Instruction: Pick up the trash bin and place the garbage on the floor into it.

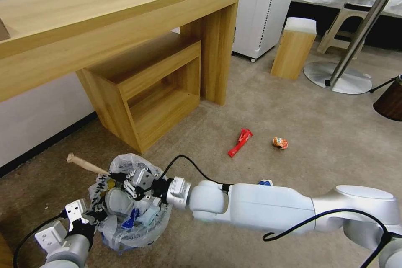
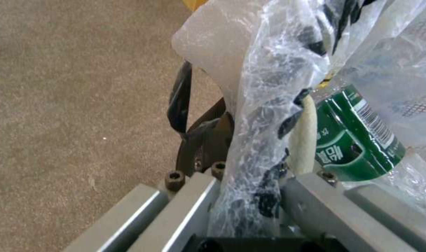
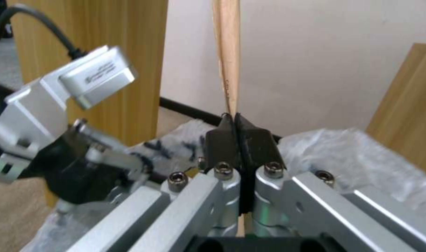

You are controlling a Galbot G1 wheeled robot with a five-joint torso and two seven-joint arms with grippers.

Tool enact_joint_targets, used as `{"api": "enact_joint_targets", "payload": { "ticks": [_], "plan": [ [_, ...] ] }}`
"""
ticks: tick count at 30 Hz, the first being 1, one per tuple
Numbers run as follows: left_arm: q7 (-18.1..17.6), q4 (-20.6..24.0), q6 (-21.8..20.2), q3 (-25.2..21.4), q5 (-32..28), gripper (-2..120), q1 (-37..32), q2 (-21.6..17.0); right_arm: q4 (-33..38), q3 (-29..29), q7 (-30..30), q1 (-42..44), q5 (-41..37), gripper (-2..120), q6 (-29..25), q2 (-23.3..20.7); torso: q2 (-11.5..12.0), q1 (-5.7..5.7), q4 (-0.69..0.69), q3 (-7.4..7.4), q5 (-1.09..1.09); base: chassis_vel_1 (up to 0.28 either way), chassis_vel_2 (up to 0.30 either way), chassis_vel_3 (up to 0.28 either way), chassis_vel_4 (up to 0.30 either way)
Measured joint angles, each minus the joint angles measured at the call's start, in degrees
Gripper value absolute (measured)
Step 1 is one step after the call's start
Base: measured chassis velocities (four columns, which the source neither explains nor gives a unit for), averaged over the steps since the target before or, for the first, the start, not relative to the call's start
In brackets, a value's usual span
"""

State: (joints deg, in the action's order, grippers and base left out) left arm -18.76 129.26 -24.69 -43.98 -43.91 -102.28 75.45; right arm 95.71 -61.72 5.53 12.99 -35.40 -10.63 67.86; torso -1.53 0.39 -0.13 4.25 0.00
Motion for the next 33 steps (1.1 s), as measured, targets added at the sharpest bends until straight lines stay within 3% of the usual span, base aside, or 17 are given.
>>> {"api": "enact_joint_targets", "payload": {
  "ticks": [15, 32, 33],
  "plan": [
    [0.03, -0.03, 0.23, -0.11, -0.17, 0, 0.02, -0.26, -4.29, -1.90, -0.09, 1.96, 2.94, 0, -1.50, 0.87, -0.01, 0.00, 0.00, 0.00, 0.00, 0.000, 0.000, 0.000, 0.000],
    [0.04, -0.21, 0.27, 0.01, -0.18, 0, -0.09, -0.20, -7.37, -2.46, -0.76, 3.15, 4.05, 0, -2.23, -0.57, -0.01, 0.00, 0.01, 0.00, 0.01, 0.000, 0.000, 0.000, 0.000],
    [0.04, -0.21, 0.30, -0.09, -0.18, 0, -0.14, -0.20, -6.44, -2.41, -0.76, 3.32, 3.86, 4, -2.20, -1.28, -0.01, 0.00, 0.01, 0.00, 0.01, 0.000, 0.000, 0.000, 0.000]
  ]
}}
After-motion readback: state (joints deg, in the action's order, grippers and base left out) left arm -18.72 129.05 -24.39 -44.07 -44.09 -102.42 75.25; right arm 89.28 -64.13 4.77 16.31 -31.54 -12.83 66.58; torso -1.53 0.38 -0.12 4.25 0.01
